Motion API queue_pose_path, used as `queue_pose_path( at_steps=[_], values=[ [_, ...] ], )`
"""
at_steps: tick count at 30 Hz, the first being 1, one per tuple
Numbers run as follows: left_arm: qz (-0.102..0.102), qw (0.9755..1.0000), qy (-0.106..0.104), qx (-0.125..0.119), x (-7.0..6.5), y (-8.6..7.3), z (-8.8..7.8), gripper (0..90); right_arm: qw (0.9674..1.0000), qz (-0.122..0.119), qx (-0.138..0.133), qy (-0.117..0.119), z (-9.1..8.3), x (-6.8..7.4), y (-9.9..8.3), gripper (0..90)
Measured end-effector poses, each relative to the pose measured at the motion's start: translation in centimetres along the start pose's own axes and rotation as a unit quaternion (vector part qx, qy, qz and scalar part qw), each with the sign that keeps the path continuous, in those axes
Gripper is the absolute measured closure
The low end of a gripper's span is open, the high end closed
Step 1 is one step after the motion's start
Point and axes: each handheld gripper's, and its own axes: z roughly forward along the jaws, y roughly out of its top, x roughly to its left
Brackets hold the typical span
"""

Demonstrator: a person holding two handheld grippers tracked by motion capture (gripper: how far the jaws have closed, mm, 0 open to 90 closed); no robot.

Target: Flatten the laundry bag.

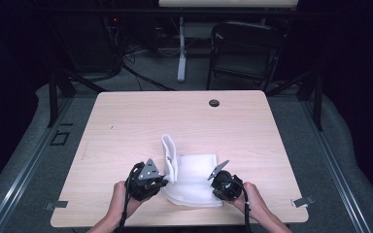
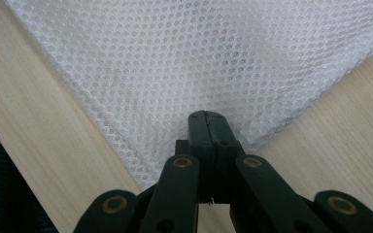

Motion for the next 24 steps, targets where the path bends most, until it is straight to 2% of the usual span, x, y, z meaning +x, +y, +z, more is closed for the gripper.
queue_pose_path(
  at_steps=[7,9,13,17,19,21,24],
  values=[
    [-0.01,0.9998,0.01,0.01,0.4,-1.0,-0.5,83.5,1.0,-0.001,0.001,-0.004,0.0,0.0,0.0,90.0],
    [-0.014,0.9997,0.005,0.018,0.5,-1.2,-0.5,83.5,1.0,-0.002,0.003,-0.005,0.0,0.0,0.0,90.0],
    [-0.018,0.9994,0.009,0.026,0.5,-1.7,-0.2,83.5,0.9999,0.003,0.003,-0.01,0.0,-0.1,-0.1,90.0],
    [-0.023,0.9993,0.011,0.026,0.5,-1.9,0.2,83.6,0.9998,0.001,0.006,-0.018,-0.1,-0.2,-0.1,90.0],
    [-0.028,0.9992,0.01,0.025,0.5,-2.0,0.3,83.7,0.9999,0.004,0.008,-0.015,-0.2,-0.4,-0.1,90.0],
    [-0.028,0.9992,0.013,0.024,0.5,-1.9,0.4,83.7,0.9997,0.012,-0.009,-0.02,-0.3,-0.3,0.0,90.0],
    [-0.034,0.9991,0.016,0.022,0.7,-2.0,0.4,83.7,0.9995,0.007,-0.032,-0.004,-0.3,0.7,0.6,90.0]
  ],
)
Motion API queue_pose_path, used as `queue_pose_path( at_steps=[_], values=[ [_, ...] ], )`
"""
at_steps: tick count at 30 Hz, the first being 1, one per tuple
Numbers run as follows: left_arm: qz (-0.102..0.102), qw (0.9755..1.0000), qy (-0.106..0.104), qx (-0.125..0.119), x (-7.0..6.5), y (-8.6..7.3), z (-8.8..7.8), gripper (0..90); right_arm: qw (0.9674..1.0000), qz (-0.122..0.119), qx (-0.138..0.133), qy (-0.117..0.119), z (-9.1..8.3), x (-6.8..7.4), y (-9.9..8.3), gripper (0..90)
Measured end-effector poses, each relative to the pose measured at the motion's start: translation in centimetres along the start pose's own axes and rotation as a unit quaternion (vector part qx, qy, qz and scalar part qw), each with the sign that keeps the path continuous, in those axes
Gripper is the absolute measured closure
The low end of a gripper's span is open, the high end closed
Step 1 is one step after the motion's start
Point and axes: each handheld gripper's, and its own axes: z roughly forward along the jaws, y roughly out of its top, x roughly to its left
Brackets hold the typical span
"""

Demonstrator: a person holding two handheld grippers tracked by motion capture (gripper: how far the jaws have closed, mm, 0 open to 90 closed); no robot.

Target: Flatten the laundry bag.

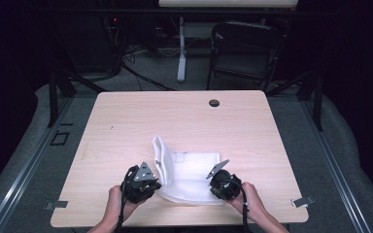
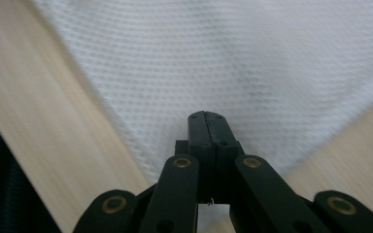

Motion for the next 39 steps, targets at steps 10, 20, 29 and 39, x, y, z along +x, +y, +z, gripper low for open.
queue_pose_path(
  at_steps=[10,20,29,39],
  values=[
    [-0.027,0.9993,-0.021,0.012,0.8,-0.7,0.0,83.4,0.9998,-0.011,0.017,0.002,0.8,0.2,0.0,90.0],
    [-0.031,0.998,-0.046,0.03,0.7,-1.2,0.1,80.3,0.9997,0.005,0.026,-0.001,0.2,-1.3,-0.9,90.0],
    [-0.044,0.9943,-0.079,0.055,1.4,-1.8,0.1,70.6,0.9995,0.007,0.03,-0.004,0.0,-2.0,-1.3,90.0],
    [-0.081,0.9925,-0.065,0.065,3.2,-3.2,-1.6,44.3,0.9992,0.022,0.032,-0.001,-0.3,-2.6,-1.8,90.0]
  ],
)
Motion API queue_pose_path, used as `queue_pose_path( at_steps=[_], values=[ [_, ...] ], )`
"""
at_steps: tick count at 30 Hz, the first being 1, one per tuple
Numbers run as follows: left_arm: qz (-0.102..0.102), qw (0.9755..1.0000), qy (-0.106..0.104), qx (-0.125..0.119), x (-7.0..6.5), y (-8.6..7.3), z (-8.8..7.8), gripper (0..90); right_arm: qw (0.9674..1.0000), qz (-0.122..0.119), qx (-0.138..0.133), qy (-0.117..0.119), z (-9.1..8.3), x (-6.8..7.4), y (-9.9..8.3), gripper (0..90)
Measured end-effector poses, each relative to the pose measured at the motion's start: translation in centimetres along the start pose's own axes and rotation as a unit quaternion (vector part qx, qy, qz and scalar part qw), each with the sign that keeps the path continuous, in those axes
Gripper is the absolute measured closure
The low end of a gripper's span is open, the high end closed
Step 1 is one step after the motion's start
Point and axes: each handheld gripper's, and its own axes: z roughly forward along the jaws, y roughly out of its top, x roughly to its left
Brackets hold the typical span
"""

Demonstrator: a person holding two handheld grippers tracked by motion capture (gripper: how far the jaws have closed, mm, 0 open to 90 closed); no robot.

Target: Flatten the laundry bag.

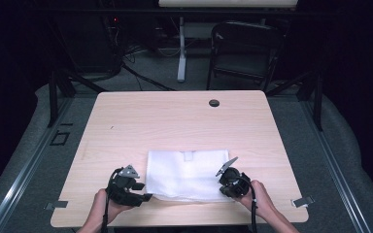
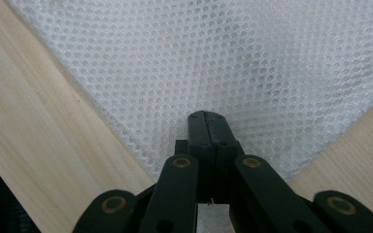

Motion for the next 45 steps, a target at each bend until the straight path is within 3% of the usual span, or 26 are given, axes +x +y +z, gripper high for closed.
queue_pose_path(
  at_steps=[4,6,8,10,15,19,23,29,32,39,45],
  values=[
    [-0.01,0.9995,0.021,-0.02,0.4,-0.4,-1.3,32.7,1.0,-0.002,-0.002,0.003,-0.2,0.0,0.0,90.0],
    [-0.021,0.9986,0.026,-0.04,0.5,-0.4,-2.1,26.5,0.9999,-0.004,-0.007,0.007,-0.7,-0.1,0.1,81.5],
    [-0.012,0.9976,0.043,-0.053,0.6,-0.3,-2.8,21.7,0.9995,0.002,-0.029,0.012,-1.5,-0.2,0.1,71.8],
    [-0.015,0.9966,0.045,-0.067,0.7,-0.1,-3.3,20.4,0.999,0.007,-0.042,0.013,-2.2,-0.4,0.0,65.1],
    [0.006,0.9953,0.046,-0.085,0.3,1.1,-3.5,16.5,0.9975,0.028,-0.064,0.006,-3.7,-1.0,-0.6,32.5],
    [0.029,0.9954,0.037,-0.084,-0.4,2.4,-2.4,14.5,0.9969,0.04,-0.068,-0.001,-4.6,-1.5,-1.2,14.5],
    [0.061,0.9953,0.023,-0.072,-1.5,3.9,-1.0,11.3,0.9956,0.053,-0.078,0.002,-5.0,-1.7,-1.8,5.3],
    [0.097,0.9937,0.004,-0.055,-3.1,5.7,1.7,10.5,0.9952,0.061,-0.077,-0.005,-5.4,-2.0,-2.9,2.7],
    [0.119,0.9919,-0.006,-0.044,-4.1,6.4,3.2,10.6,0.9948,0.064,-0.079,-0.003,-5.5,-2.1,-2.9,2.6],
    [0.145,0.9887,-0.026,-0.026,-5.3,7.4,5.7,11.8,0.9945,0.07,-0.078,-0.002,-5.1,-2.5,-3.0,3.5],
    [0.166,0.9853,-0.04,-0.002,-5.9,7.7,7.2,20.4,0.9938,0.078,-0.079,0.0,-4.9,-2.7,-3.1,4.1]
  ],
)
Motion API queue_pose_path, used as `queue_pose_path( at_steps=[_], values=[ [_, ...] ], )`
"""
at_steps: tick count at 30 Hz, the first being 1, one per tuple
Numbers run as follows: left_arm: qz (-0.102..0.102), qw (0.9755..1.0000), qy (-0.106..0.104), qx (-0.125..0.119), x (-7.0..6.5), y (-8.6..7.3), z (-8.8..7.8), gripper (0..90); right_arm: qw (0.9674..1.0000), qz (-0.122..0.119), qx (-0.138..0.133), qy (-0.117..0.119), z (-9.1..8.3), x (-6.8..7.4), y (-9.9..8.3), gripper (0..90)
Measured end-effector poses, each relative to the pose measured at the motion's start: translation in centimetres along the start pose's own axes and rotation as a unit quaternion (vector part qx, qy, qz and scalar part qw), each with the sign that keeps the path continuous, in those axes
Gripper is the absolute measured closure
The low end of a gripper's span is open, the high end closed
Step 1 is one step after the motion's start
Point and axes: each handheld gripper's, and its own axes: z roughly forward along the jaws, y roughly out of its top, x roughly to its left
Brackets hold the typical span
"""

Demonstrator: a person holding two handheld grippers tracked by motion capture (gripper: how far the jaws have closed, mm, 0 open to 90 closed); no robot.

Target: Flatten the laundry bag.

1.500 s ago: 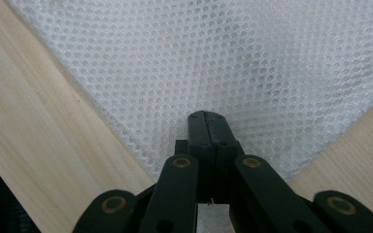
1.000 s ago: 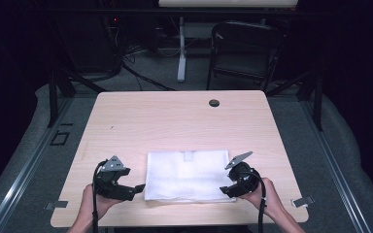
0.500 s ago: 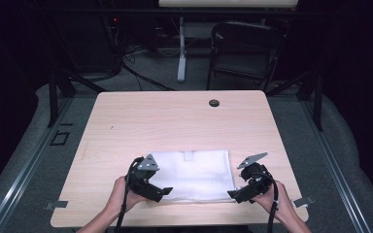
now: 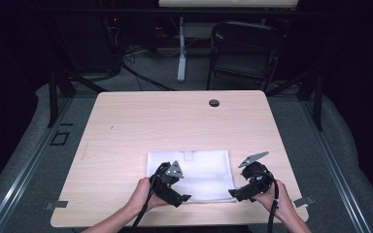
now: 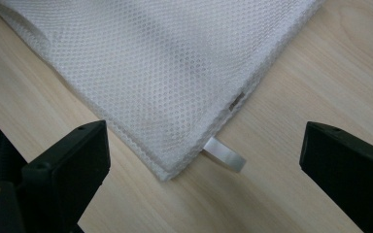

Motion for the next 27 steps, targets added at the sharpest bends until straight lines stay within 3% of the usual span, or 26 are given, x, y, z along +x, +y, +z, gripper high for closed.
queue_pose_path(
  at_steps=[8,19,27],
  values=[
    [0.024,0.9995,-0.018,0.011,-0.5,0.0,0.8,39.4,1.0,0.001,0.008,0.006,0.1,0.0,0.1,5.1],
    [0.049,0.9977,-0.023,0.041,-0.7,-0.6,1.8,66.3,0.9999,-0.003,0.016,0.004,0.3,0.1,0.2,6.0],
    [0.052,0.9969,-0.026,0.052,-0.7,-0.7,2.2,71.4,0.9998,-0.004,0.02,0.008,0.6,0.2,0.2,6.5]
  ],
)
